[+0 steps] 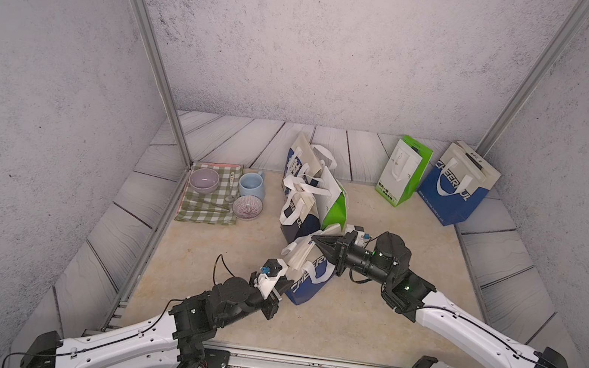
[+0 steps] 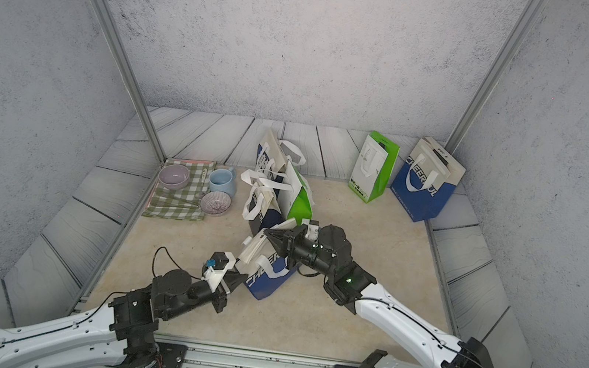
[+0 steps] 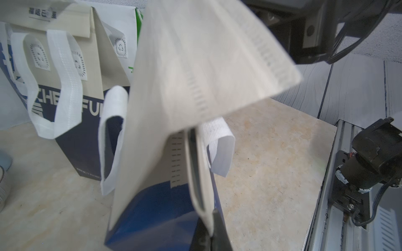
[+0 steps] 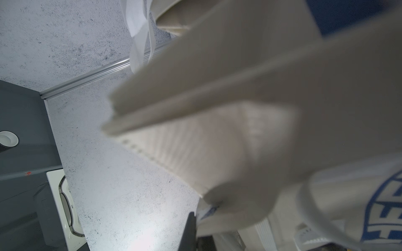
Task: Open the takeout bag
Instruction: Open the takeout bag at the center of the board.
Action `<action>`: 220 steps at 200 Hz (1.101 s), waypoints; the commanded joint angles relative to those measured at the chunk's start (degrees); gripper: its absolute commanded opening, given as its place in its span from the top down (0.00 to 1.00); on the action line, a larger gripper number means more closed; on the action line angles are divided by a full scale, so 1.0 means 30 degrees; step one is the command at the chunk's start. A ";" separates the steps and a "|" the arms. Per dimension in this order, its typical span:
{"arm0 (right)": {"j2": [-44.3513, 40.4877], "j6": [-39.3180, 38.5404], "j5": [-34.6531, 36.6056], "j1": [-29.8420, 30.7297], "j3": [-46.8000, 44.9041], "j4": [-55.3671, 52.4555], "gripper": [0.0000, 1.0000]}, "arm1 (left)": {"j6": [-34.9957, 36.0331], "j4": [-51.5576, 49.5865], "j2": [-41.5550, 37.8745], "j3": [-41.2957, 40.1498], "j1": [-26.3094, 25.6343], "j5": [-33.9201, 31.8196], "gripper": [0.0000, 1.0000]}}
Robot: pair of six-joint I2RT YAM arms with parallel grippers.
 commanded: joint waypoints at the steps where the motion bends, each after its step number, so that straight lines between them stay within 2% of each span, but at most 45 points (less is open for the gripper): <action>1: -0.0649 0.0795 0.0126 -0.0090 0.0591 0.1869 1.00 | 0.0116 -0.1368 0.0109 -0.0217 0.0048 0.0140 1.00; 36: -0.0275 0.0396 -0.0141 -0.0107 0.0130 0.1523 1.00 | 0.0216 -0.1325 0.0178 -0.0027 0.0036 0.0135 1.00; 81: 0.0623 0.0343 -0.0162 -0.0521 -0.1873 0.2366 0.72 | 0.0158 -0.1338 0.0127 -0.0066 0.0050 0.0200 1.00; 114: 0.1422 0.0448 -0.0320 -0.0839 -0.2502 0.3165 0.65 | 0.0161 -0.1274 0.0179 -0.0052 0.0050 0.0260 1.00; 220: 0.1623 0.0230 -0.1255 -0.2119 -0.1453 0.3306 0.66 | 0.0104 -0.1272 0.0065 -0.0155 0.0047 0.0201 1.00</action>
